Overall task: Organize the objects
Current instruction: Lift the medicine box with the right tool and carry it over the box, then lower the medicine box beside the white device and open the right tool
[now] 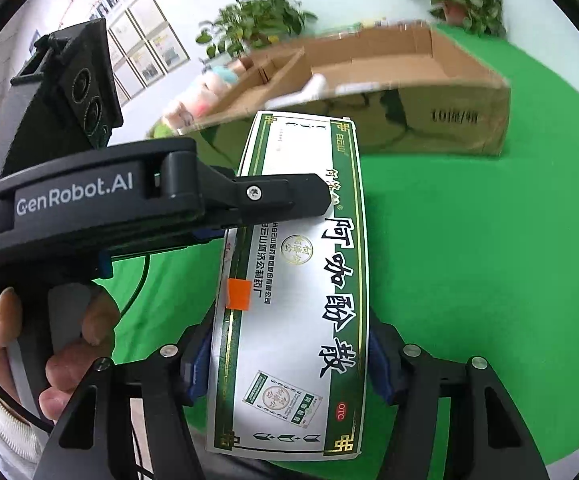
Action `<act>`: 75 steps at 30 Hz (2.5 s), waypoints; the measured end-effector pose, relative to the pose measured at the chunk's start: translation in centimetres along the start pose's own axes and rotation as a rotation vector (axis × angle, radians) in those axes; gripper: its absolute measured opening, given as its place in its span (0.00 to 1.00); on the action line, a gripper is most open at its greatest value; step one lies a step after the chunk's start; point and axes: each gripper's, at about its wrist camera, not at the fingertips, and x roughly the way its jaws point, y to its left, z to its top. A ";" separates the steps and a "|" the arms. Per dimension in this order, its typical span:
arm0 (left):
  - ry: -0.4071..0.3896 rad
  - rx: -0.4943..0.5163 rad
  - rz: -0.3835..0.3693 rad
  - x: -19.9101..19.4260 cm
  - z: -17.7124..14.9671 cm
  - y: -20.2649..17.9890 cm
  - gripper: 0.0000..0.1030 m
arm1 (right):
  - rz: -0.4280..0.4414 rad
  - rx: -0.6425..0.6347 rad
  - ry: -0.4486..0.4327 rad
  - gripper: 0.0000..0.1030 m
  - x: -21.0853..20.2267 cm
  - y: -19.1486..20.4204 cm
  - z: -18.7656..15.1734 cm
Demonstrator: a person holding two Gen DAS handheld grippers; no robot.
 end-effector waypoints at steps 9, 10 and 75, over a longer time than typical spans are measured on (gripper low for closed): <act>-0.120 0.161 -0.022 -4.4 3.9 -5.1 0.44 | -0.069 -0.050 -0.171 0.57 -4.0 1.6 4.3; -0.130 0.174 -0.025 -4.7 4.7 -5.5 0.44 | -0.075 -0.054 -0.183 0.57 -4.5 1.6 4.6; 0.250 0.024 0.079 14.3 22.5 5.8 0.51 | -0.097 0.169 0.286 0.60 15.9 -12.7 24.7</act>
